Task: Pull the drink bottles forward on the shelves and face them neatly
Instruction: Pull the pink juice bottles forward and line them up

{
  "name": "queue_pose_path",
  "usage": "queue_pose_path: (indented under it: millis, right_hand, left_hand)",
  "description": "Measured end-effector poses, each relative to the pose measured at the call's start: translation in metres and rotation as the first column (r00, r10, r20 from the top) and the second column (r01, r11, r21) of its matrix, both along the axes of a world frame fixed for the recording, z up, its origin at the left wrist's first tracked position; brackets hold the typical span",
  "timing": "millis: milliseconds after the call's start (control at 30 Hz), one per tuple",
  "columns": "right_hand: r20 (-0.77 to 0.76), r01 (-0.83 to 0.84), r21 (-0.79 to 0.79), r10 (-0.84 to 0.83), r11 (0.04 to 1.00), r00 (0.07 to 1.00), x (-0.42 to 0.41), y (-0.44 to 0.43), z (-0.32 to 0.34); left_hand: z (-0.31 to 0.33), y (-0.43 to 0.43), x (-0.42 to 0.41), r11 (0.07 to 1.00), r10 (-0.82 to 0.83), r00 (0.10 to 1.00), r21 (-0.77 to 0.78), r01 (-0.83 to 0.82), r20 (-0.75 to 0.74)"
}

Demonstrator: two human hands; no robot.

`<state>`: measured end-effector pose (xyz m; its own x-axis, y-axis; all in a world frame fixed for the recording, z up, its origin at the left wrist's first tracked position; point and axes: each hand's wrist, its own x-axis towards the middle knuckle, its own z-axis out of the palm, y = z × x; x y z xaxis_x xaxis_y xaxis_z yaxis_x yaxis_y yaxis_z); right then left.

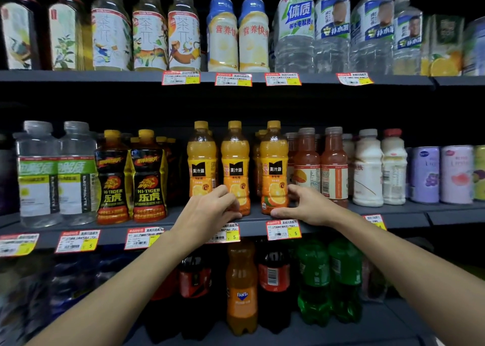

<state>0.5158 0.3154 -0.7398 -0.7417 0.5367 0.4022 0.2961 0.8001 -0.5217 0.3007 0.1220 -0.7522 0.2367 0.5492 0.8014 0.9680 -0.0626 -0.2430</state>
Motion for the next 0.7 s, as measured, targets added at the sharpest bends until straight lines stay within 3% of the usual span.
queue_pose_path:
  millis: [300, 533, 633, 700]
  right_hand:
    - [-0.027, 0.076, -0.031, -0.076, 0.997, 0.997, -0.003, -0.003, 0.000]
    - [-0.042, 0.135, 0.087, -0.131, 0.987, 0.990, -0.002, -0.006, -0.002]
    - [-0.280, 0.117, 0.118, -0.080, 0.986, 0.957, 0.004, -0.004, -0.004]
    - [-0.523, 0.199, 0.162, -0.087, 0.966, 0.848, 0.016, 0.002, -0.009]
  left_hand:
    - [0.008, -0.003, -0.008, 0.989, -0.148, 0.985, -0.036, 0.145, -0.092]
    - [0.007, 0.013, 0.016, 0.958, -0.285, 0.957, 0.004, 0.285, 0.054]
    - [-0.003, 0.034, 0.049, 0.930, -0.365, 0.905, 0.133, 0.343, 0.220]
    - [-0.011, 0.052, 0.076, 0.917, -0.392, 0.880, 0.192, 0.350, 0.268]
